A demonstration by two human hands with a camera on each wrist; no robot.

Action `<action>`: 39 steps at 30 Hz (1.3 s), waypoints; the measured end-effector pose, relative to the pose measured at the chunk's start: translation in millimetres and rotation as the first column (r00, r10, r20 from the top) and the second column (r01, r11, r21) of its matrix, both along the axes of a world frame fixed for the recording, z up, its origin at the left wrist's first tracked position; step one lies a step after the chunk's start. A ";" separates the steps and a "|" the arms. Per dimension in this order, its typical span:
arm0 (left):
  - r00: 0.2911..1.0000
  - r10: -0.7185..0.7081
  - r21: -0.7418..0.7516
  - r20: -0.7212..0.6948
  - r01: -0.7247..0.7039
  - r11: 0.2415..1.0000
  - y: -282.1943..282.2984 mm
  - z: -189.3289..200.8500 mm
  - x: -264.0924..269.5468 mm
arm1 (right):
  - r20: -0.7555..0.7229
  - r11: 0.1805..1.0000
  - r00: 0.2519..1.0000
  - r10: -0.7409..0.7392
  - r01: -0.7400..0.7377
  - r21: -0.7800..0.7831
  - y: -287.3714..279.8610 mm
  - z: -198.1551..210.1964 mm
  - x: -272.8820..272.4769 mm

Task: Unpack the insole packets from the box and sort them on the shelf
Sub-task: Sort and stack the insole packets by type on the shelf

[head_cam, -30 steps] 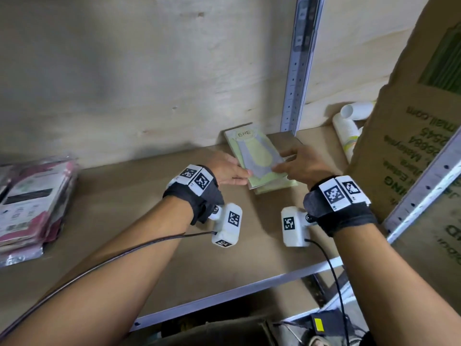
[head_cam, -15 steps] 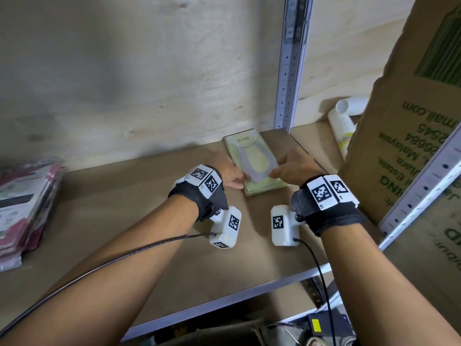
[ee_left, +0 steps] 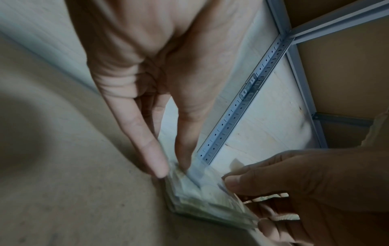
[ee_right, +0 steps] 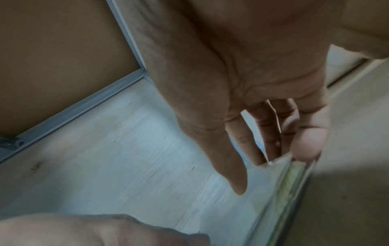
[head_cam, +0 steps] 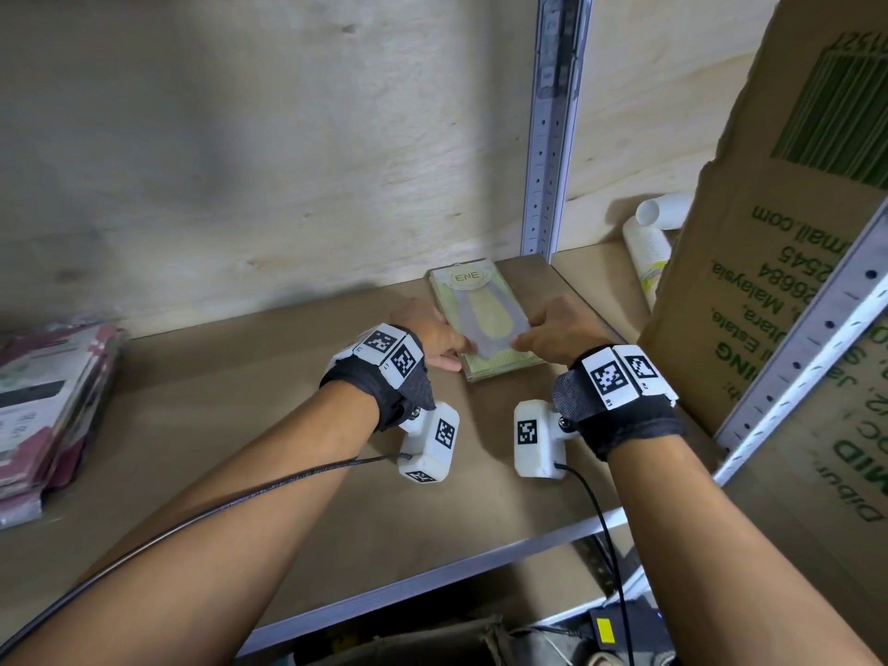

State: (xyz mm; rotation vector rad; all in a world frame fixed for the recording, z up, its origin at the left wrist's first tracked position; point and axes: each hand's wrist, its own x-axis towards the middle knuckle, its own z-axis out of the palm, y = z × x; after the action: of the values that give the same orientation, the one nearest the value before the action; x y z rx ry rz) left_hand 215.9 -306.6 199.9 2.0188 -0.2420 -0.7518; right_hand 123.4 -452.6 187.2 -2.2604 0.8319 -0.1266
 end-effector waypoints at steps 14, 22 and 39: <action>0.893 0.351 -0.186 0.282 -0.308 0.933 184.6 16.8 -2.3 | 0.222 0.952 0.930 0.292 -0.305 0.029 87.0 35.5 -10.7; 0.778 0.540 -0.259 0.322 -0.477 0.840 317.7 23.2 -3.0 | 0.153 0.824 0.818 0.555 -0.565 0.031 186.3 27.9 7.9; 0.620 0.719 -0.298 0.315 -0.654 0.695 468.4 43.6 10.3 | 0.208 0.724 0.832 0.514 -0.551 0.414 420.5 25.6 129.6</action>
State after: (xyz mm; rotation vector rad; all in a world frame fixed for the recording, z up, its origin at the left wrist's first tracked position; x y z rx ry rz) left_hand 226.2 161.8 243.5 1.8786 0.2465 0.1953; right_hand 253.0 -32.1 212.8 -1.9268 0.1061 0.2315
